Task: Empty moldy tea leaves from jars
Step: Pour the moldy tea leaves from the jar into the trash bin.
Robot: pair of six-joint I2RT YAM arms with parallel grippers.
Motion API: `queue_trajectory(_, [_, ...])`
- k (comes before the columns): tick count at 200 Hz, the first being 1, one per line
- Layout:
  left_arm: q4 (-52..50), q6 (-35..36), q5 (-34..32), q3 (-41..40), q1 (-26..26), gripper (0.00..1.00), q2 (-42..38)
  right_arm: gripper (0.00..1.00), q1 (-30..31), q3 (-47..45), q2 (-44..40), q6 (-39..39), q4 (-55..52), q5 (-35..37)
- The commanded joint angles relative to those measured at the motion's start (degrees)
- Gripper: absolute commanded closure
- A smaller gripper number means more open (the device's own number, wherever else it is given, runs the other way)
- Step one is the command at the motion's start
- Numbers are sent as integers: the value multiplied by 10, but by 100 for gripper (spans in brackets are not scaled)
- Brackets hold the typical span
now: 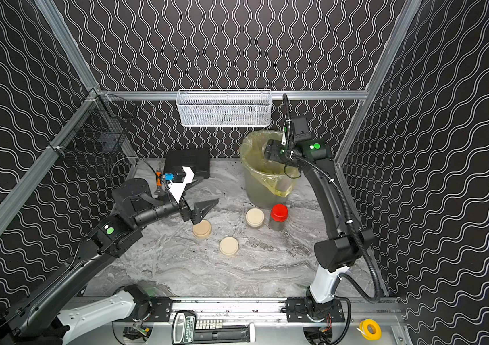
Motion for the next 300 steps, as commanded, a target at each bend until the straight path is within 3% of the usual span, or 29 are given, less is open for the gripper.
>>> queue_trajectory(1, [16, -3, -2, -1, 0, 1, 2, 81, 0, -24, -33, 0, 49, 9])
queue_trajectory(115, [16, -2, -3, -1, -1, 1, 3, 85, -1, -107, -98, 9, 131, -27])
queue_trajectory(149, [16, -1, -5, -2, -2, 1, 4, 82, -1, 23, 18, -10, -11, -8])
queue_trajectory(163, [15, 0, -6, -1, -3, 1, 5, 83, 0, 50, 32, -12, -22, 9])
queue_trajectory(300, [17, -1, -7, -4, -3, 1, 12, 87, 9, -109, -122, -3, 128, 13])
